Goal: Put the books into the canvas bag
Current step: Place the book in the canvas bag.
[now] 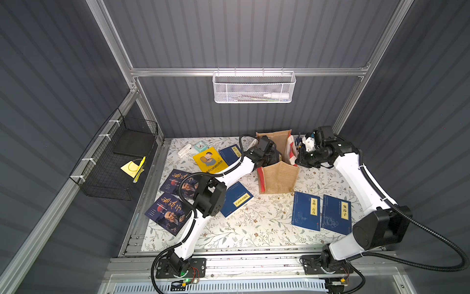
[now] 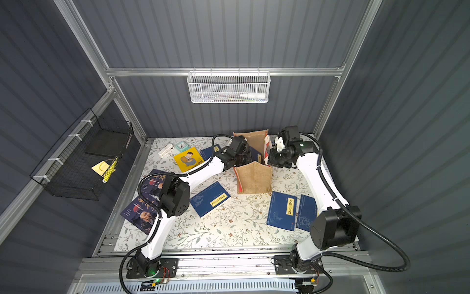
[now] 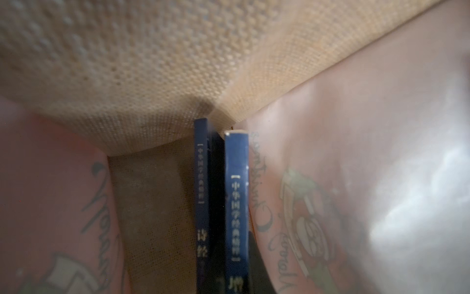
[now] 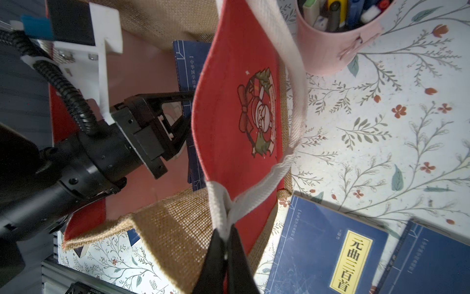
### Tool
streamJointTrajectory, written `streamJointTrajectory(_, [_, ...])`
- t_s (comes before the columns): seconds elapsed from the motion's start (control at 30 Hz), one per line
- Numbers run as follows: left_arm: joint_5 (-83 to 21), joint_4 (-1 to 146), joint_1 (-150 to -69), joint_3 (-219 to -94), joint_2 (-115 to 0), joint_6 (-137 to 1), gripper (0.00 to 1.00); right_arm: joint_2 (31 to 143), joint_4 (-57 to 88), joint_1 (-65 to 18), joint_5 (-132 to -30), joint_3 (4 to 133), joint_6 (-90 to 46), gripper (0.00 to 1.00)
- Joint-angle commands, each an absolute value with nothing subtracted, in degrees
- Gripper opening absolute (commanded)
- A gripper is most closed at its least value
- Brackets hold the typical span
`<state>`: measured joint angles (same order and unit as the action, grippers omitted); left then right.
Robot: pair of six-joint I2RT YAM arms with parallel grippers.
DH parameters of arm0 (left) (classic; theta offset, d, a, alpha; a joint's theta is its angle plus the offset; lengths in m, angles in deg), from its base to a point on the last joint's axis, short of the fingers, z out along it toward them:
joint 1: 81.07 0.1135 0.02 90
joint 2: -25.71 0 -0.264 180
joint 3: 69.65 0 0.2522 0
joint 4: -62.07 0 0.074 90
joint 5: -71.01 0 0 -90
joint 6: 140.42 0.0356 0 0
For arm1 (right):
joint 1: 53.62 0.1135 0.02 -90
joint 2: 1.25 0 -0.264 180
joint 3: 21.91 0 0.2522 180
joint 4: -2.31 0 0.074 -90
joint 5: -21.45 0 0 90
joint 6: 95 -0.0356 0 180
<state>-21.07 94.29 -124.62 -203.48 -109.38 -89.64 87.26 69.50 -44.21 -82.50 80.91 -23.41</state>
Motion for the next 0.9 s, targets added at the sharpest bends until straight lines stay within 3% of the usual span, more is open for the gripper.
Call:
streamJointTrajectory(0.0, [-20.6, 96.9, -124.8, -204.9, -111.5, -89.9, 0.22, 87.3, 70.9, -44.2, -82.8, 79.7, -23.3, 0.00])
streamJointTrajectory(0.1, [-20.0, 99.0, -124.5, -205.3, -110.2, -88.4, 0.43, 87.3, 71.0, -44.2, -82.7, 79.8, -23.1, 0.00])
streamJointTrajectory(0.23, [-20.5, 99.7, -123.6, -204.8, -106.6, -87.5, 0.54, 87.3, 71.2, -44.3, -82.4, 80.3, -23.1, 0.00])
streamJointTrajectory(0.57, [-12.9, 106.1, -123.1, -208.3, -95.0, -77.4, 0.62, 87.7, 72.3, -45.3, -83.4, 82.2, -22.6, 0.00])
streamJointTrajectory(0.87, [-3.8, 108.1, -122.5, -201.6, -85.4, -71.4, 0.70, 89.9, 73.8, -46.3, -85.7, 87.3, -22.5, 0.04])
